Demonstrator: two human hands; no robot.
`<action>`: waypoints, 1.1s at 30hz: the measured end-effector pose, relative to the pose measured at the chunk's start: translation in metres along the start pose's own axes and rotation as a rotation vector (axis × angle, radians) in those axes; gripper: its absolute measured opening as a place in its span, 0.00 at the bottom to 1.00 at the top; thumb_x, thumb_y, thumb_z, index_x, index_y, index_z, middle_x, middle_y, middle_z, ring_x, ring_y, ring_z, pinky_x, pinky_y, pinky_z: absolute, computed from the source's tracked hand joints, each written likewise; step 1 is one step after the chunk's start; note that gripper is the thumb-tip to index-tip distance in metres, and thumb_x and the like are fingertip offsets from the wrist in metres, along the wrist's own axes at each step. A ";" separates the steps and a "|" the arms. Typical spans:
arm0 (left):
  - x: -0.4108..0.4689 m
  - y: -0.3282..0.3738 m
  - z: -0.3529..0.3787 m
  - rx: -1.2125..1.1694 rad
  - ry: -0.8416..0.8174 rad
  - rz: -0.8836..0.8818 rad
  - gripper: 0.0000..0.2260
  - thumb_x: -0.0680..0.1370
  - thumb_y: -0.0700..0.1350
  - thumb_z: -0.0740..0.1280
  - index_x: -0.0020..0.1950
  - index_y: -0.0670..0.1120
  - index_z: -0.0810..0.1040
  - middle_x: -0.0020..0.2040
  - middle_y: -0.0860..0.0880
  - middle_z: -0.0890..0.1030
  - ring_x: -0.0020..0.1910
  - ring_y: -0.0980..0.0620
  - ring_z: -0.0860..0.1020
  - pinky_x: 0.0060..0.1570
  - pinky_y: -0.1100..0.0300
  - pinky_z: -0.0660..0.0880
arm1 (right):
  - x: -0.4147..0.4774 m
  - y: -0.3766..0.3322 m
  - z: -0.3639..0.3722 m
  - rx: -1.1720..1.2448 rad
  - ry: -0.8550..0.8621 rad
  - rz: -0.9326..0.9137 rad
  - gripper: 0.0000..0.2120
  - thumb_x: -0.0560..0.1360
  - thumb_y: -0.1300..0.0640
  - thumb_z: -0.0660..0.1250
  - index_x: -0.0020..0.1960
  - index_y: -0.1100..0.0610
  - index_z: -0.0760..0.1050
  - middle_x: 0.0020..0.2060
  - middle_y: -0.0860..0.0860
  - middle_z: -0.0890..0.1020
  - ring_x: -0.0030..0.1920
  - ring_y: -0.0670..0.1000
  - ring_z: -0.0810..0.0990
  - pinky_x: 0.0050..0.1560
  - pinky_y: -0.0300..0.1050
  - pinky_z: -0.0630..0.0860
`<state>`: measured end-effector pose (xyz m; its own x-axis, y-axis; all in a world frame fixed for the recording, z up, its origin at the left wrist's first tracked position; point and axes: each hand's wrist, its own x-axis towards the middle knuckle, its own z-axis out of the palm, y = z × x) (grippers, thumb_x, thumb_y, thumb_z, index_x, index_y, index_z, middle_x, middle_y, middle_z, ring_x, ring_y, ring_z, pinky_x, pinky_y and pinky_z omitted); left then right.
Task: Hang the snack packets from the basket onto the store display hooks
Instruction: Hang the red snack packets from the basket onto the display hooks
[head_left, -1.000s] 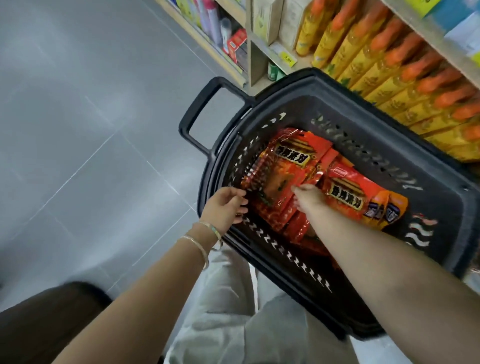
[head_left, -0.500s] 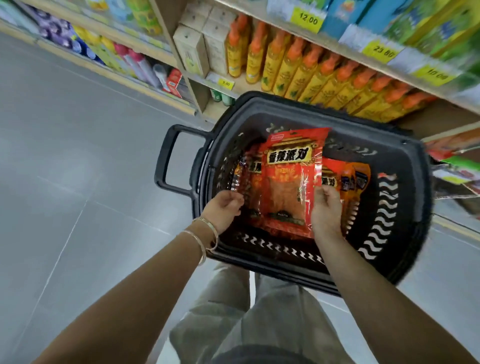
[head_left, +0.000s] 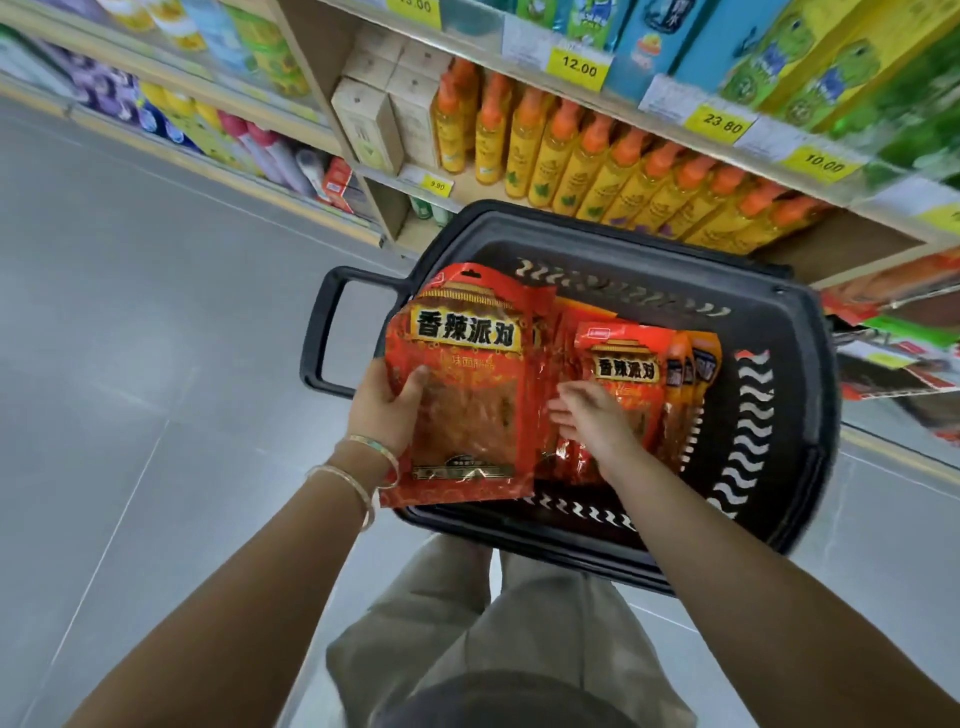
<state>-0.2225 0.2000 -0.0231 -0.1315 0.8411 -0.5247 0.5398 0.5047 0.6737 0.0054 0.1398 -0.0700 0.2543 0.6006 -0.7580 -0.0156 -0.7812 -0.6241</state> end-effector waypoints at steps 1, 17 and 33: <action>0.000 -0.005 -0.003 0.048 0.000 0.016 0.09 0.78 0.53 0.63 0.49 0.48 0.69 0.39 0.56 0.75 0.38 0.54 0.74 0.41 0.58 0.70 | 0.008 0.006 0.001 -0.078 0.029 0.019 0.02 0.79 0.50 0.62 0.48 0.46 0.73 0.47 0.50 0.82 0.46 0.49 0.82 0.46 0.44 0.79; 0.005 -0.035 0.000 0.150 0.031 -0.150 0.09 0.77 0.55 0.62 0.50 0.52 0.69 0.40 0.59 0.74 0.39 0.54 0.76 0.40 0.58 0.74 | 0.084 0.018 0.027 -0.505 0.085 0.091 0.11 0.75 0.48 0.67 0.47 0.55 0.71 0.41 0.51 0.77 0.41 0.53 0.75 0.43 0.43 0.69; -0.006 -0.008 -0.003 -0.083 0.009 -0.184 0.06 0.73 0.45 0.67 0.48 0.49 0.71 0.42 0.49 0.78 0.42 0.47 0.78 0.43 0.55 0.77 | 0.029 0.021 -0.013 -0.135 0.318 0.049 0.10 0.76 0.46 0.59 0.50 0.50 0.73 0.36 0.47 0.76 0.41 0.55 0.76 0.36 0.42 0.66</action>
<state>-0.2285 0.1915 -0.0233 -0.2290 0.7349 -0.6383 0.4359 0.6638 0.6078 0.0252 0.1387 -0.1021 0.5454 0.4949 -0.6765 0.0876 -0.8363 -0.5412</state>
